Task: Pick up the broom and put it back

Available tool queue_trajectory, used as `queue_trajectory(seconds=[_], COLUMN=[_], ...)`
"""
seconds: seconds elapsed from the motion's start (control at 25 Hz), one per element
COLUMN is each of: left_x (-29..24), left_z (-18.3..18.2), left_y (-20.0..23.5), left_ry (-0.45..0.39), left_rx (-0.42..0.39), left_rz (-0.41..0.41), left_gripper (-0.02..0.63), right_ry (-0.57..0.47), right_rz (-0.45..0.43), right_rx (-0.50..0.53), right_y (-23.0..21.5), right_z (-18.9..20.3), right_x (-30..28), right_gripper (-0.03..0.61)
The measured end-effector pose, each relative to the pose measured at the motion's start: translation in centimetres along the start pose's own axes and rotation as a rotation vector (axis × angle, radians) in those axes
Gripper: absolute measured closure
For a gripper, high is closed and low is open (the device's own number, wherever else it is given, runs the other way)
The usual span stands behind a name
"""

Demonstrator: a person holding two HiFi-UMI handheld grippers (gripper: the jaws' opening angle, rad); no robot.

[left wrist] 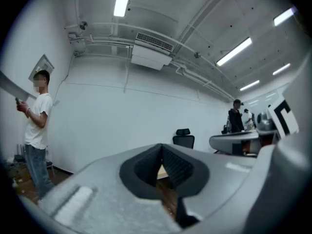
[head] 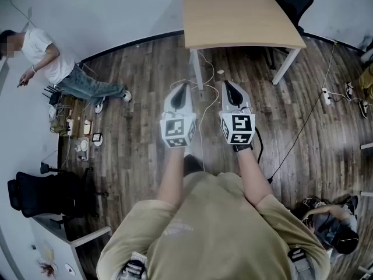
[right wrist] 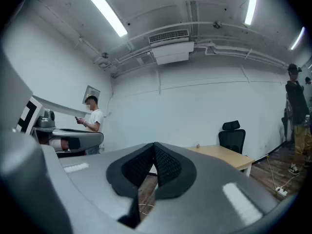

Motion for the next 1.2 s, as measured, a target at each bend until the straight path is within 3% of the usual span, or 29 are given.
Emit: queue_trajectory(seconds=[0.24,0.56,0.72,1.0,1.2], left_x=[0.4,-1.3,-6.1,-17.0,-23.5], left_z=[1.1,2.7,3.4,3.2,3.0], left_y=[-0.3,2.4,4.4,7.9,11.9], left_ry=[0.026,0.082,0.073,0.107,0.115], left_rx=[0.01,0.026,0.033,0.035,0.084], left_rz=[-0.022,-0.029,0.002,0.121,0.107], left_gripper=[0.617,0.617,0.617,0.617,0.617], right_ry=[0.021,0.044,0.012,0.062,0.138], right_rz=[0.037,-0.013,-0.039,-0.054,-0.018], right_rx=[-0.031,-0.075,-0.069,-0.034,-0.066], right_y=[-0.9,0.3,-0.1,-2.1,-4.2], right_z=[1.5,3.6,4.8,5.1,6.2], right_x=[0.7,-1.6,-5.2,-14.7,-22.1], right_gripper=[0.574,0.574,0.574,0.574,0.574])
Point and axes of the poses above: the fingertips, and each gripper's own axes: x backward along the fingers, y to its left, z out of its underside, the point moved 10 cm from there along x, backward along the fingers, and after that the axes turned 13 degrees about x, right-handed, at the moved point
